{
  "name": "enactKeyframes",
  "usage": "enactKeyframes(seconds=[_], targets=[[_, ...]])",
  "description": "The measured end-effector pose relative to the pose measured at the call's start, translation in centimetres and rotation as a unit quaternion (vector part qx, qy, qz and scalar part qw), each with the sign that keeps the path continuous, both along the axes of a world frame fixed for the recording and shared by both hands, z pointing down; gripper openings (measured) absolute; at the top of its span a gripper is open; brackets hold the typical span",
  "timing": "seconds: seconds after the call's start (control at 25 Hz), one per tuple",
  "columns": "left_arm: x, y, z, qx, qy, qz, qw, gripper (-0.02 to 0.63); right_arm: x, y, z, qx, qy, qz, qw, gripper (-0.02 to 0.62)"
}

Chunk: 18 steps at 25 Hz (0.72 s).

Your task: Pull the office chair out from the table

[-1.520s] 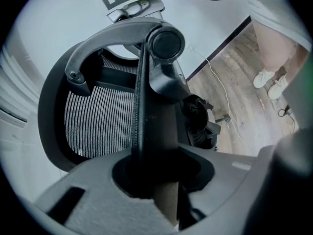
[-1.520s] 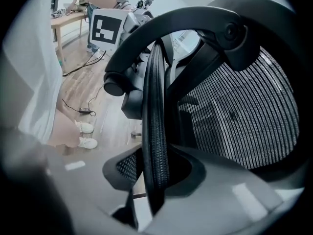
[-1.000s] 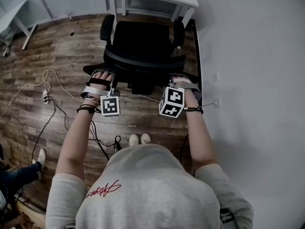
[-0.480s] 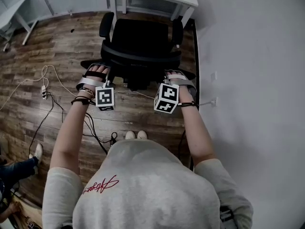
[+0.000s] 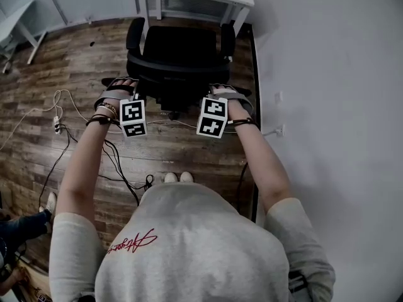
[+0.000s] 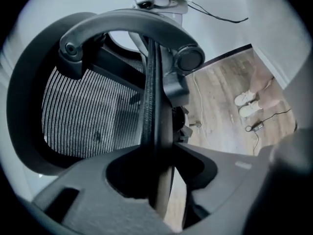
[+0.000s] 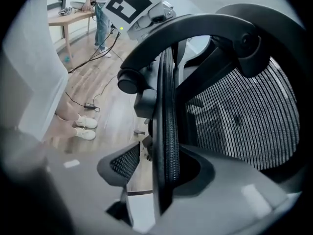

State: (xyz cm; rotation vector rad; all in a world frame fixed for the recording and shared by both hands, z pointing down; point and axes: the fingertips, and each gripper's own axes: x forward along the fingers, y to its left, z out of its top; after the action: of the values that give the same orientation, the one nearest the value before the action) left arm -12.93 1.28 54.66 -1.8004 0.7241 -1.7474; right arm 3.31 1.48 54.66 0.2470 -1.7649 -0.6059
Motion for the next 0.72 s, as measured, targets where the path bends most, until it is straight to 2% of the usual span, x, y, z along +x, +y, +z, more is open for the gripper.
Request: enactKeyframes(seconds=[0.12,0.32,0.4,0.6,0.72], targets=[[-0.4,-0.2,-0.7,0.012,0.002,-0.022,0.9997,0.141,0.0,-0.1,-0.6,-0.001,0.001,0.005,1.0,0.213],[-1.5,0.8,-2.1,0.008,0.005,-0.041,0.9991,0.178,0.0,0.0,-3.9,-0.004,-0.046,0.021,0.999,0.213],[-1.7,1.3,-2.8,0.003,0.018,-0.052,0.9985,0.178,0.3,0.3,-5.0,0.008,-0.055,0.016,0.998,0.213],[-1.8,2.6,-5.5,0.011,0.106,-0.099,0.9893,0.184,0.3,1.7,-7.5,0.019,-0.129,0.033,0.991,0.212],[-0.8,3.4,-7.2,0.031,0.179,-0.121,0.9758,0.176,0.6,2.5,-8.5,0.026,-0.16,0.044,0.986,0.202]])
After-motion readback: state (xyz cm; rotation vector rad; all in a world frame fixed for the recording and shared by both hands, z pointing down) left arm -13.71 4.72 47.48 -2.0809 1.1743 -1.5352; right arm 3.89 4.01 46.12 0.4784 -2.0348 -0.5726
